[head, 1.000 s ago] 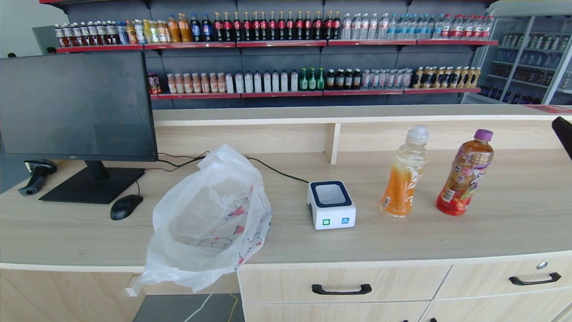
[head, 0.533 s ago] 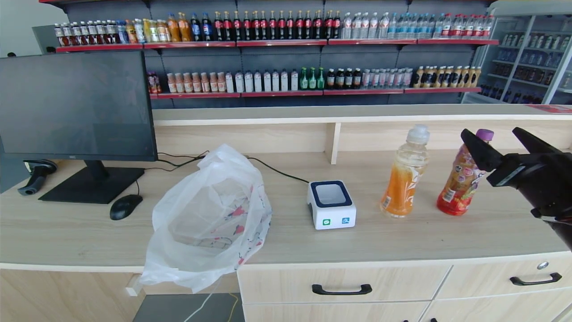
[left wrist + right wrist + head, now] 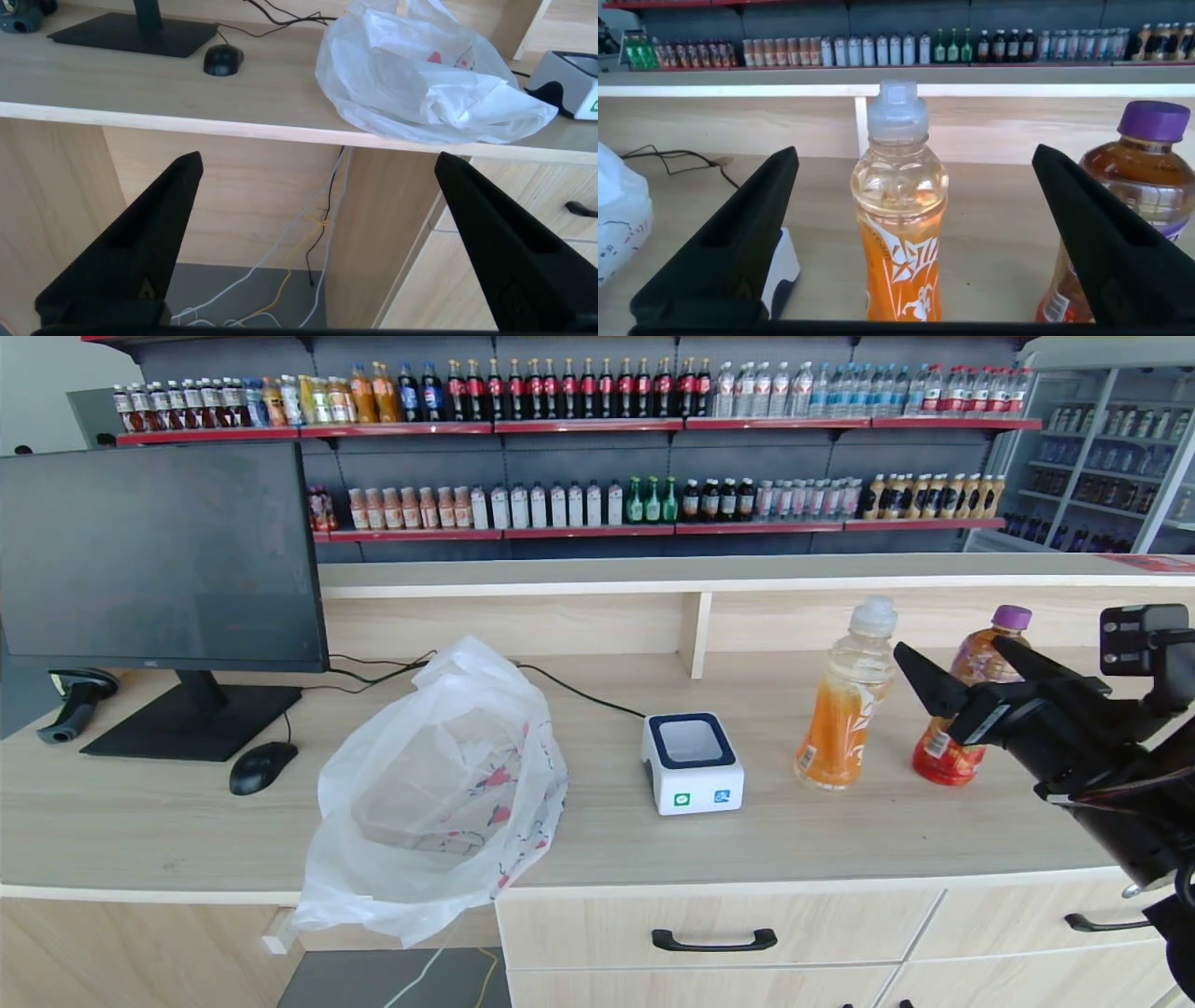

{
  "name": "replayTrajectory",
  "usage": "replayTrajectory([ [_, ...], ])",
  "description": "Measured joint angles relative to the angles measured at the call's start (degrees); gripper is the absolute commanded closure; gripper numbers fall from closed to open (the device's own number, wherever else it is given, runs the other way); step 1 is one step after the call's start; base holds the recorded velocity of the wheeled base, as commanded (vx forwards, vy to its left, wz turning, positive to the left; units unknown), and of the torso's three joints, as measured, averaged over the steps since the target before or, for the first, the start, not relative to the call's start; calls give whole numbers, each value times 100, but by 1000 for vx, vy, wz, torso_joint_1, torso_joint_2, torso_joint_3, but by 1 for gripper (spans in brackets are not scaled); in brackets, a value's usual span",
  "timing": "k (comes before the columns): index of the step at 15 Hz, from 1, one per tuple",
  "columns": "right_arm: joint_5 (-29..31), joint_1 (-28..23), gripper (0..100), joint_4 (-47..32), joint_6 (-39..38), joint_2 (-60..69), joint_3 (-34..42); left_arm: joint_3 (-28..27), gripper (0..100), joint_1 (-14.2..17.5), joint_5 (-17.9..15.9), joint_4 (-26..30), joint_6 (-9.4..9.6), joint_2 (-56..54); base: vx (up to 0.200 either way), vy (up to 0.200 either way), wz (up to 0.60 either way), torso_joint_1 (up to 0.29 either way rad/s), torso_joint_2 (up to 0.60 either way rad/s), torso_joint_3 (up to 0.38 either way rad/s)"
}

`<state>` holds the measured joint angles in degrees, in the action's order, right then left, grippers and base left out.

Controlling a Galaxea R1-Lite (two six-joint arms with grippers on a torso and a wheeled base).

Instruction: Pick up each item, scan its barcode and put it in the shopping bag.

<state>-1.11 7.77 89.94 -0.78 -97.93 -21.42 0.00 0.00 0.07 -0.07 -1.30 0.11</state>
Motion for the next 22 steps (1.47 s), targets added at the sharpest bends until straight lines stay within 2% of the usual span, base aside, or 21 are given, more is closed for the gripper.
replayTrajectory([
  [5,0,11,0,0,18,-172,273,0,0,0,0,0,0,0,0,0,0,0,0,0],
  [14,18,133,0,0,-168,-734,321,0,0,0,0,0,-2,0,0,0,0,0,0,0],
  [18,16,140,0,-2,-206,-1036,268,0,0,0,0,0,0,0,0,0,0,0,0,0],
  [22,16,207,0,0,-189,-1431,-118,0,0,0,0,0,0,0,0,0,0,0,0,0],
])
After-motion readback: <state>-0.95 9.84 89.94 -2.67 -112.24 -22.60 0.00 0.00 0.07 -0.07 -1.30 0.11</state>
